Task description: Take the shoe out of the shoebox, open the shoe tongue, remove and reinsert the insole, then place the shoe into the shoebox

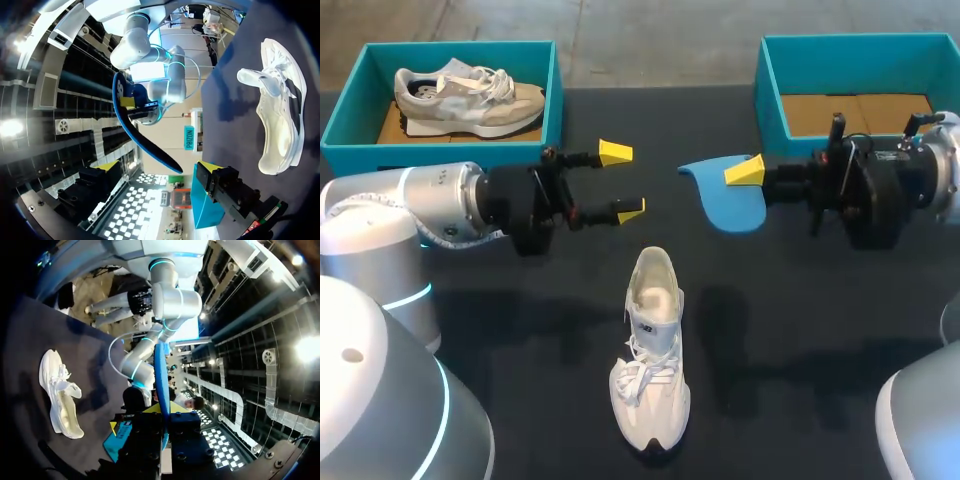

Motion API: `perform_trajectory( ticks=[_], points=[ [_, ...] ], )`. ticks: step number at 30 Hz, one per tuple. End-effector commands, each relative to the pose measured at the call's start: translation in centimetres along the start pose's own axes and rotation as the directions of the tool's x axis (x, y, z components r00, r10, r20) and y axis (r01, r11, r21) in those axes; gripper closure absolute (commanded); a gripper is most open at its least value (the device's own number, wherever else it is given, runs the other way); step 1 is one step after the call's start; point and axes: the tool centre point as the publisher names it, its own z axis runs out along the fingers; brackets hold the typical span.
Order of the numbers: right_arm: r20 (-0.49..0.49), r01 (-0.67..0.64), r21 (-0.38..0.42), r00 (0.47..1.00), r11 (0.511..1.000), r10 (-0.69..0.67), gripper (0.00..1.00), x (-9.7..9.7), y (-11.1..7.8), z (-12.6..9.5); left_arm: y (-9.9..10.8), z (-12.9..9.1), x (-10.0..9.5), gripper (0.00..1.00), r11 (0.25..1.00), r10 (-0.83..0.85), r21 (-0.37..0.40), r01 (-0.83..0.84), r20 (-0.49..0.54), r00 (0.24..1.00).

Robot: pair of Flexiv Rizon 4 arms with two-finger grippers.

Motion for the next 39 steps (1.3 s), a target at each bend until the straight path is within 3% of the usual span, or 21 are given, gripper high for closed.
perform_trajectory(
  ticks=[1, 18, 21, 26, 28, 32, 35, 39],
  points=[
    [-0.003, 0.001, -0.001, 1.0, 1.0, -0.001, 1.0, -0.2, -0.2, 0.3, -0.1, 0.1, 0.0, 0.0, 1.0, 0.001, -0.003, -0.001, 0.0, 1.0],
    [0.005, 0.033, 0.004, 0.999, 0.999, -0.033, 1.0, -0.2, -0.5, 0.6, -0.1, 0.1, 0.0, 0.0, 1.0, 0.001, -0.003, -0.001, 0.0, 1.0],
    [-0.039, 0.077, 0.001, 0.996, 0.997, -0.077, 1.0, -0.4, -1.0, 1.3, -0.1, 0.1, 0.0, 0.0, 1.0, 0.001, -0.003, -0.001, 0.0, 1.0],
    [-0.218, 0.066, -0.037, 0.973, 0.997, -0.072, 1.0, -0.9, -1.3, 1.9, -0.1, 0.1, 0.0, 0.0, 1.0, 0.001, -0.003, -0.001, 0.0, 1.0],
    [-0.222, 0.077, -0.052, 0.971, 0.996, -0.087, 1.0, -1.3, -1.4, 2.0, -0.1, 0.1, 0.0, 0.0, 1.0, 0.001, -0.003, -0.001, 0.0, 1.0],
    [-0.271, -0.007, -0.058, 0.963, 0.998, -0.009, 1.0, -1.2, -2.0, 2.0, -0.1, 0.1, 0.0, 0.0, 1.0, 0.001, -0.003, -0.001, 0.0, 1.0],
    [-0.267, -0.15, -0.055, 0.955, 0.987, 0.13, 1.0, -0.6, -2.4, 1.8, -0.1, 0.1, 0.0, 0.0, 1.0, 0.001, -0.003, -0.001, 0.0, 1.0],
    [-0.271, -0.319, -0.064, 0.918, 0.946, 0.291, 1.0, 0.3, -2.4, 1.2, -0.1, 0.1, 0.0, 0.0, 1.0, 0.001, -0.003, -0.001, 0.0, 1.0]
  ],
)
